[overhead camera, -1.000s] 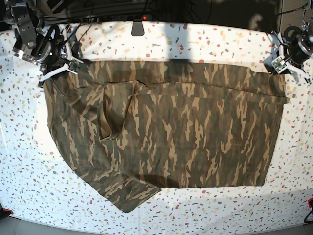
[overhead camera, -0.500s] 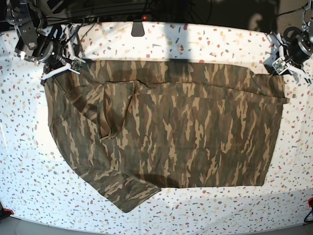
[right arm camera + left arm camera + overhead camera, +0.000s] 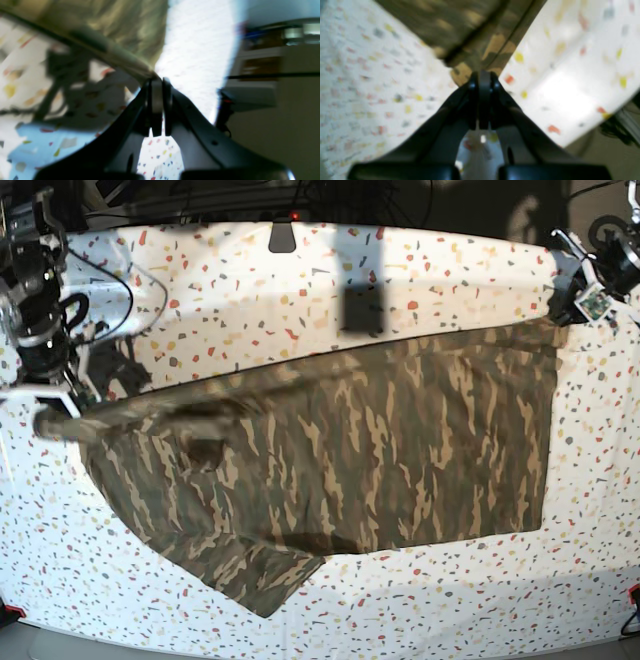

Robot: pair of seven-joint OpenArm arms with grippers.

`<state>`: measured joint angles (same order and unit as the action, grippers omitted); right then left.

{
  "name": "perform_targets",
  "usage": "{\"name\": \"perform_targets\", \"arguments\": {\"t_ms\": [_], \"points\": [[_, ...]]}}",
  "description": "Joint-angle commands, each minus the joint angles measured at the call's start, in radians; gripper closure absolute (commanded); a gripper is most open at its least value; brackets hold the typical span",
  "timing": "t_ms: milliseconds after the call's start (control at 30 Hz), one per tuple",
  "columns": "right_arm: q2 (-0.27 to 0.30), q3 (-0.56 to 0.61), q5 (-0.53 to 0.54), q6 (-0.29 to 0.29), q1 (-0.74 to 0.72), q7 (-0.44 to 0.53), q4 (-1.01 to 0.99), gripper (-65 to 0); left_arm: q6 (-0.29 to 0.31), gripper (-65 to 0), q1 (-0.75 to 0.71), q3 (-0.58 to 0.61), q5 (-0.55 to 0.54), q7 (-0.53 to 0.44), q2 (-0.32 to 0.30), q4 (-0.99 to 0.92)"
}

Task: Fold the T-shirt properly
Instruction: 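Lift and pull the shirt toward the robot with both grippers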

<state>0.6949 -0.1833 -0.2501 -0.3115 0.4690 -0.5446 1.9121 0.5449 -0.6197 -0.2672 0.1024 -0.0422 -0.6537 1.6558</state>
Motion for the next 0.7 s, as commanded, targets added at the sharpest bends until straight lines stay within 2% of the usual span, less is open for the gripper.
{"name": "perform_targets", "arguments": {"t_ms": [0,233,367,500,667], "points": [[0.003,-0.018,0.021,-0.003,0.032,-0.010,0.008,0.0,-0.022,0.0,-0.021,-0.030,0.000,0.007,-0.025,0.014],[-0.003,-0.056,0.023,-0.003,0.159,0.027,0.011,0.0,-0.020,0.0,-0.068,-0.047,0.001,0.012,-0.020,0.042],[-0.003,-0.056,0.024,-0.002,0.219,0.033,0.011,0.0,-0.018,0.0,-0.068,-0.047,0.001,0.011,0.025,0.042],[-0.002,-0.056,0.027,-0.002,0.230,0.037,0.011,0.0,-0.018,0.0,-0.068,-0.047,0.002,0.005,0.061,0.042],[-0.002,-0.056,0.027,-0.003,0.227,0.069,0.012,0.0,-0.018,0.0,-0.067,-0.047,0.001,-0.015,0.066,0.042]]}}
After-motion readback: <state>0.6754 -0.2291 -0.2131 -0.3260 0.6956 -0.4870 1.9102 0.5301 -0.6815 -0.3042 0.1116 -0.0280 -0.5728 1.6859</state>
